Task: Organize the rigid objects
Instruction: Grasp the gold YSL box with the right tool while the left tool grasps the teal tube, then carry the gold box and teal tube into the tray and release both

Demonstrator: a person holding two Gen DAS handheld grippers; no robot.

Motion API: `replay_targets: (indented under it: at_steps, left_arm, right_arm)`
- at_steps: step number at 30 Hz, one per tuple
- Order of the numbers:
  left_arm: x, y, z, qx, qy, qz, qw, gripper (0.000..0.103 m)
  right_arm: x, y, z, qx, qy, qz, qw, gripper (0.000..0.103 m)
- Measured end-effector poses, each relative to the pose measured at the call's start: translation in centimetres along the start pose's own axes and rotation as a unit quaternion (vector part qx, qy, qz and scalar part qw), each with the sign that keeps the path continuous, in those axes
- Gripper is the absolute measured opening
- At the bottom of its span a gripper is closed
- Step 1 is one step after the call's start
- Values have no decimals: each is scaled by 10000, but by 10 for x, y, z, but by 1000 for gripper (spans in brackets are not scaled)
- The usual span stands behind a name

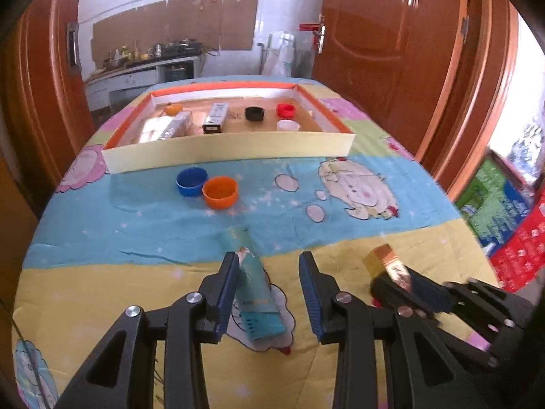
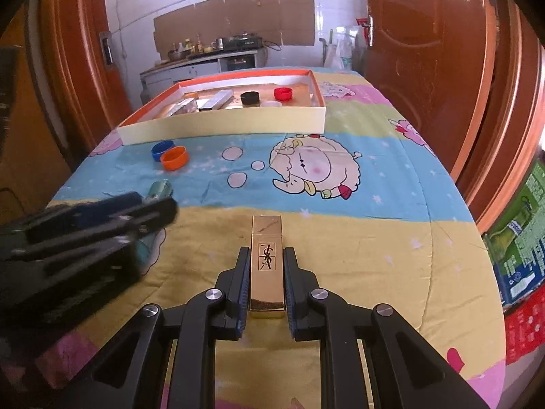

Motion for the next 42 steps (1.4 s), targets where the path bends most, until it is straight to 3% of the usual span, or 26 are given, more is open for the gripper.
replay_targets:
  at_steps: [3,6,11,16,27,34,42]
  left_arm:
    - [9,9,-7,-50,128,387,9992,36]
    - [6,17,-9,-204,112,440,9988,36]
    - [4,20,-9,-187,77,338,9992,23]
    - [1,17,-9,-136,11,55,9999,22]
    - [-28,13,4,-82,-363,-107,9993,22]
    - [-53,17,21,-3,-606,-110,9981,22]
    - [-71,28,47,113,-923,103,9956,22]
  right_arm:
    - [-1,0,-1,2,-13,69,10000,18]
    - [-3,0,-2,-35,-44,99,9999,18]
    - [-3,0,-2,-9,-51,145,9999,18]
    - [-3,0,-2,24,-41,202,9998,18]
    - [-9,3,3,6,-107,271,9996,18]
    - [-23,12,16,-83,-260,344,9990,18]
    - [-39,18,53,-242,-625,267,9974,18]
Point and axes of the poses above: each gripper's, at about its wrist camera, not at the fingertips, and x roughly the way its jaws point, y to its left, z to its top, the point moved 9 cm from there along x, roughly the way its jaws point, and after that the axes turned 14 degrees about -z, right-handed, at the moved point
